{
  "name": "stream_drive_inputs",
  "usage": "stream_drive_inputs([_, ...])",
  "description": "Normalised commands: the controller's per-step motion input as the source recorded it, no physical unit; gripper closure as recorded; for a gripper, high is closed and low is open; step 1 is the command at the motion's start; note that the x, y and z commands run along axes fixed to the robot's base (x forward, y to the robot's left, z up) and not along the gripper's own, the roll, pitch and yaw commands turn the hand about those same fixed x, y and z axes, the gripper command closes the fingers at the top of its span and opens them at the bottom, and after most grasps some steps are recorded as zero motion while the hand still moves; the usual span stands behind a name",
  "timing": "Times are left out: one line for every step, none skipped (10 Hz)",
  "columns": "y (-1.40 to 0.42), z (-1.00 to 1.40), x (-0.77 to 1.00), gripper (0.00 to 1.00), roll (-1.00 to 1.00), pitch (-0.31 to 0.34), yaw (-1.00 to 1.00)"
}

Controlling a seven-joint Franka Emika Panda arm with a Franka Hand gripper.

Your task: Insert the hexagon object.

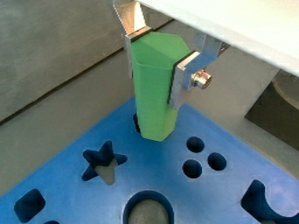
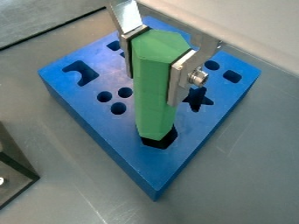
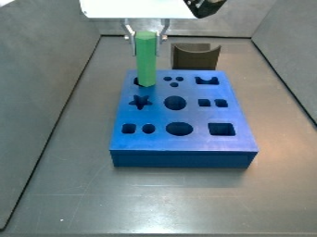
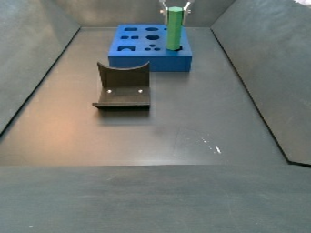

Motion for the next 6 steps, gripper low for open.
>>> stream_drive_inputs([0.00, -0.29, 0.00, 1.00, 0.02, 0.000, -0.02])
stream_drive_inputs([0.00, -0.38, -0.01, 1.00, 0.07, 0.000, -0.02])
stream_drive_inputs([0.04, -0.29, -0.23, 1.00, 0.13, 0.000, -0.02])
stream_drive_inputs([0.04, -0.26, -0.21, 1.00, 0.11, 0.000, -0.03])
stream_drive_inputs([0.15, -0.33, -0.20, 1.00, 0.14, 0.000, 0.00])
stream_drive_inputs([0.10, -0.42, -0.07, 1.00, 0.18, 0.000, 0.00])
